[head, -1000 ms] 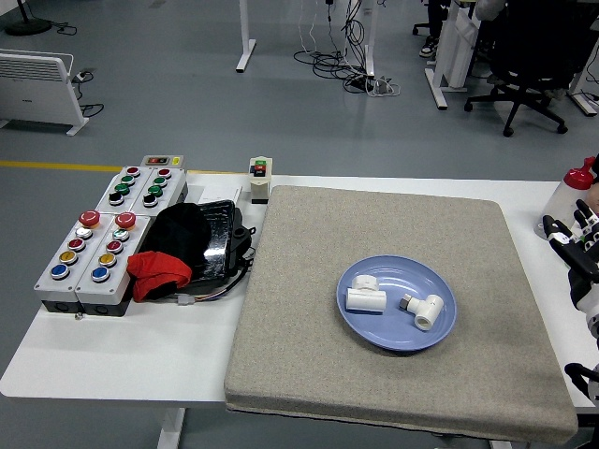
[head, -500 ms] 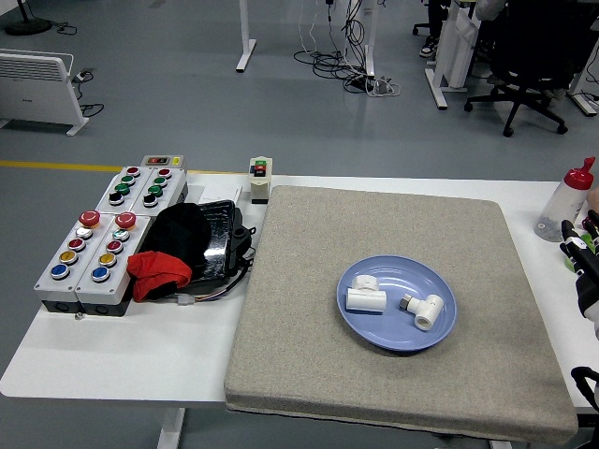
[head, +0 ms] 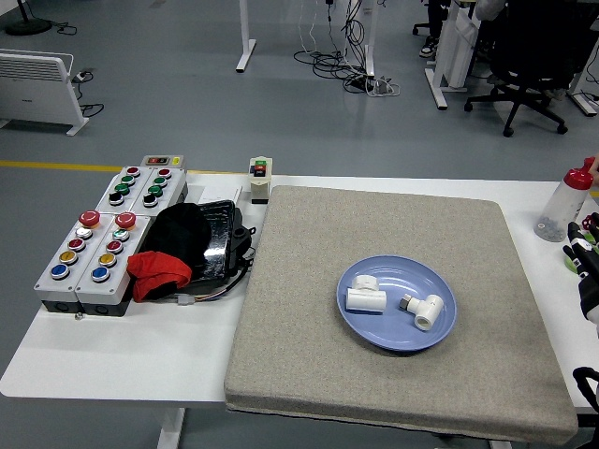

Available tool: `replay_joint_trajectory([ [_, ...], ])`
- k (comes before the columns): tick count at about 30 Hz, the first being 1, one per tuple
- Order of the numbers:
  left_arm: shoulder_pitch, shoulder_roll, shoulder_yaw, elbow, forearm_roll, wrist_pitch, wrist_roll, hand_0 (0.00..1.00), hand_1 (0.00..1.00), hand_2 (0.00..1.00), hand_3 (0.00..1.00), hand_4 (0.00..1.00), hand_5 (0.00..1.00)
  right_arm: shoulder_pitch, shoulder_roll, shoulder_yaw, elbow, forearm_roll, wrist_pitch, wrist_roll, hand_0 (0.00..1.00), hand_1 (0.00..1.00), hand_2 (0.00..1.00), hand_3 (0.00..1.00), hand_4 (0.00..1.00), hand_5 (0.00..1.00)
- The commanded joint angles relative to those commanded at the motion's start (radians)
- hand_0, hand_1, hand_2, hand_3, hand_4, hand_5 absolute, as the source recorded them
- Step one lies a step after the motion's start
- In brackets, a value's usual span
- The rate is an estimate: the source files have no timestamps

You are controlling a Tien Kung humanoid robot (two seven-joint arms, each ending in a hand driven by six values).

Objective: Pick pipe place plate twice

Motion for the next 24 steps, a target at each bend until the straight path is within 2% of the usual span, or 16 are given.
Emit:
replay_joint_trajectory([
  [24, -0.003, 0.001, -0.007, 0.000, 0.015, -0.002, 0.004, 0.692, 0.664, 0.679, 0.612, 0.251, 0.998, -0.002, 0.002, 0.009, 0.000, 0.027, -0.009, 0.007, 0.903, 0.845, 0.975, 0.890, 0.617, 0.514],
])
